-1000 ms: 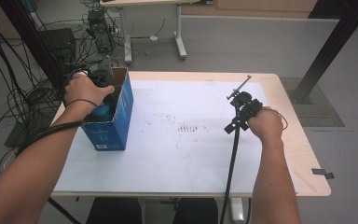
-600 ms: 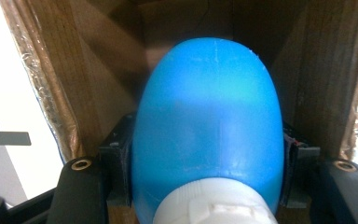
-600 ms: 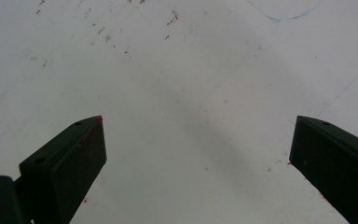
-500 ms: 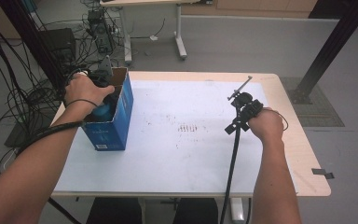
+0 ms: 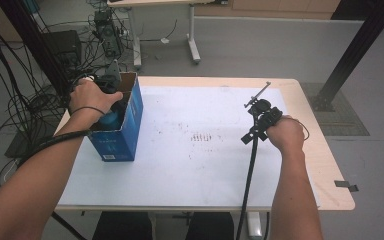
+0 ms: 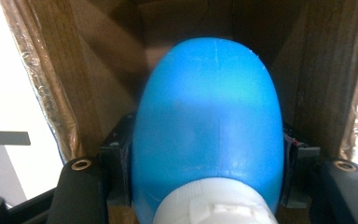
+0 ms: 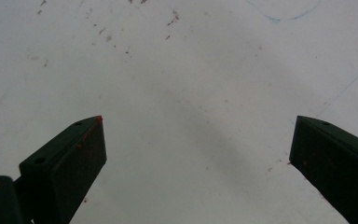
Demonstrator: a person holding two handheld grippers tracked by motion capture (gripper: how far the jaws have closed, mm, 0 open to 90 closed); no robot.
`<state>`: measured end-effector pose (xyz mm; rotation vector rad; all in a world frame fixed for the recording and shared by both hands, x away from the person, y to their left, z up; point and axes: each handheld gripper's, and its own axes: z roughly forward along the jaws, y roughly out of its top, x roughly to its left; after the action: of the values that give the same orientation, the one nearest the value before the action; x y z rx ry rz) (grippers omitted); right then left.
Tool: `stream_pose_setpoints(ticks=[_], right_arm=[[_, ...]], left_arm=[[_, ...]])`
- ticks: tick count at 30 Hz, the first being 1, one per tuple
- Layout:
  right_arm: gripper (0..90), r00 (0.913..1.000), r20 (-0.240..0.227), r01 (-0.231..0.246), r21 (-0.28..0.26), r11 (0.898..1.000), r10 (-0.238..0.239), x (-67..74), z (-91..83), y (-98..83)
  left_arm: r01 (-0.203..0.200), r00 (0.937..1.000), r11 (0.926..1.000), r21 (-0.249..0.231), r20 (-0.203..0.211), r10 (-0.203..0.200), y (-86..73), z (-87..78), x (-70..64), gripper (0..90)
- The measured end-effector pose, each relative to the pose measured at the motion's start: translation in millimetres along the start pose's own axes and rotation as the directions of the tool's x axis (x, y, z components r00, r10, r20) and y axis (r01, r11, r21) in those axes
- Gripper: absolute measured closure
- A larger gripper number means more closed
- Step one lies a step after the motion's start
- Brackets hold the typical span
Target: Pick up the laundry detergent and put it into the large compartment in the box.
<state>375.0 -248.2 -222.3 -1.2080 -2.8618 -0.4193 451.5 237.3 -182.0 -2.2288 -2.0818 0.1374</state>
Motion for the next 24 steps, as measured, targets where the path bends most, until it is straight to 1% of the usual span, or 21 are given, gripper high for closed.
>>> stream_pose_setpoints(ticks=[9, 15, 17, 24], right_arm=[[3.6, 1.0000, 0.001, 0.001, 0.000, 1.000, -0.001, -0.8, -0.4, -1.3], [3.5, 1.0000, 0.001, -0.001, -0.003, 1.000, 0.001, -1.0, -1.1, -1.8], [3.6, 1.0000, 0.003, -0.002, 0.004, 1.000, 0.002, -0.5, -0.9, -0.2], [3.6, 1.0000, 0.001, 0.002, 0.001, 1.000, -0.002, 1.3, -0.9, 2.9]], left_arm=[[-0.002, 1.0000, 1.0000, -0.001, -0.001, 0.002, 0.3, 0.1, -0.2, 37.2], [0.001, 1.0000, 1.0000, 0.003, 0.005, -0.001, 1.2, 0.1, 2.8, 37.1], [0.001, 1.0000, 1.0000, 0.002, 0.006, -0.001, 1.3, 0.3, 3.2, 37.2], [-0.001, 1.0000, 1.0000, 0.004, 0.004, 0.001, 2.6, 0.4, 2.8, 37.1]])
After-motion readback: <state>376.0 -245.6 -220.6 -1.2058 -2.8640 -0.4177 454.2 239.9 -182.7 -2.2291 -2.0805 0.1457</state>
